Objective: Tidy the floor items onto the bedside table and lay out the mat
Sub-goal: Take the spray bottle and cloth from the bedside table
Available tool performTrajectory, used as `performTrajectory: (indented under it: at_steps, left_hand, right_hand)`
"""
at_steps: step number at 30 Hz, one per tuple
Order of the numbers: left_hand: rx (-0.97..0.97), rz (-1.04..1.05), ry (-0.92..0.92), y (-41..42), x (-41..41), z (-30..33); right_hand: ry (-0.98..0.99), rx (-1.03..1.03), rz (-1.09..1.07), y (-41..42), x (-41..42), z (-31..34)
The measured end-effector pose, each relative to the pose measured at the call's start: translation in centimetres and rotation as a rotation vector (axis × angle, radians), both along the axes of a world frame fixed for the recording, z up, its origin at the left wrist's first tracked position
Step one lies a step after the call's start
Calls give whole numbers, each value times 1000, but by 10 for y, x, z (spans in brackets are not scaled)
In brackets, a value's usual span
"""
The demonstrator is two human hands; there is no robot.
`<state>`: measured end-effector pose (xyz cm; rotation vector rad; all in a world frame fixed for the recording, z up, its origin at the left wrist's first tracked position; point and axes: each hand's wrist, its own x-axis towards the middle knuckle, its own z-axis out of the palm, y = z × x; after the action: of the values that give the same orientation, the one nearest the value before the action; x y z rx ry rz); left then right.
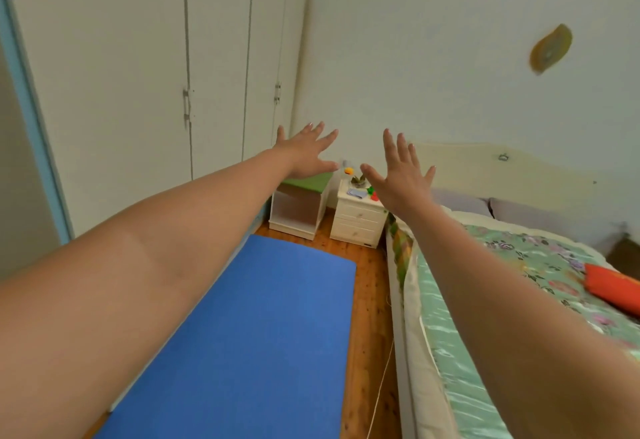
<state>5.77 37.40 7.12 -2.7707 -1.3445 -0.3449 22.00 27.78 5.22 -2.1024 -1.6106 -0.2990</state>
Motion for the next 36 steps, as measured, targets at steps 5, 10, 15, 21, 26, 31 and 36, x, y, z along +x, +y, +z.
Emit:
performTrajectory:
  at_steps: [5,10,15,21,26,31,36]
  left_hand:
    - [16,8,44,38,76,-14]
    - [12,34,73,83,175,-16]
    - [-7,36,63,113,269,-2]
    - [-9,27,71,140,353,3]
    - [3,-14,78,160,396,0]
    - [10,-5,84,204,417,-10]
    - [8,5,73,269,442,-24]
  right_hand:
    - [17,-19,-8,39,87,-18]
    - [27,-68,-14,82,202,-28]
    - [35,-70,-18,114,297,-19]
    - [31,-67,-47,131,379,-15]
    - [47,-66,-52,153,413,-19]
    - [48,-76,-25,191,434,-25]
    - [29,-91,-12,247,461,-35]
